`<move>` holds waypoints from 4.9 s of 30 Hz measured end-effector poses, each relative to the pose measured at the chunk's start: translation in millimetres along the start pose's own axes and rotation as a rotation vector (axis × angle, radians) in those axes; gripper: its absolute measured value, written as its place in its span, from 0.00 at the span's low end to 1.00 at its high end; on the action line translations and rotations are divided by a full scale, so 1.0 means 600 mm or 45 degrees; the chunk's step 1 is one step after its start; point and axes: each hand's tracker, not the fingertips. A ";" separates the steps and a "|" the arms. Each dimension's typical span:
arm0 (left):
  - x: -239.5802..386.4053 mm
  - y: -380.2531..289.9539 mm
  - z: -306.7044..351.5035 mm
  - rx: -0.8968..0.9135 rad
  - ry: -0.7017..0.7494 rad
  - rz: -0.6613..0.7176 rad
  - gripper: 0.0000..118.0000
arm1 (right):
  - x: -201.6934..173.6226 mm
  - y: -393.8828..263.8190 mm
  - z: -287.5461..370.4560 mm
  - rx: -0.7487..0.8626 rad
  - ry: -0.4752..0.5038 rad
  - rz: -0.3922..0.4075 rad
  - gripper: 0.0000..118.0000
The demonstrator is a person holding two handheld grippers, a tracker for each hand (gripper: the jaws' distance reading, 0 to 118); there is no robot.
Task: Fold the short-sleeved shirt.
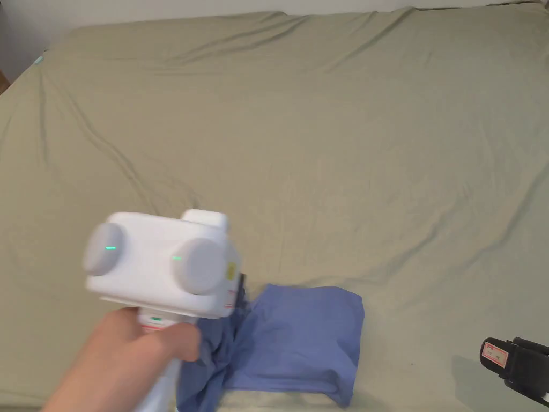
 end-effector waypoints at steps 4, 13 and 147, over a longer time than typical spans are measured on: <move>0.144 0.002 -0.062 -0.025 0.101 -0.264 0.10 | 0.030 -0.009 0.005 0.008 -0.018 -0.042 0.00; 0.278 -0.017 -0.108 -0.073 -0.170 -0.278 0.90 | 0.075 -0.023 0.041 0.032 -0.079 -0.141 0.00; -0.084 0.335 0.220 1.196 -0.074 0.248 0.04 | -0.334 0.458 0.054 0.950 -0.253 0.591 0.04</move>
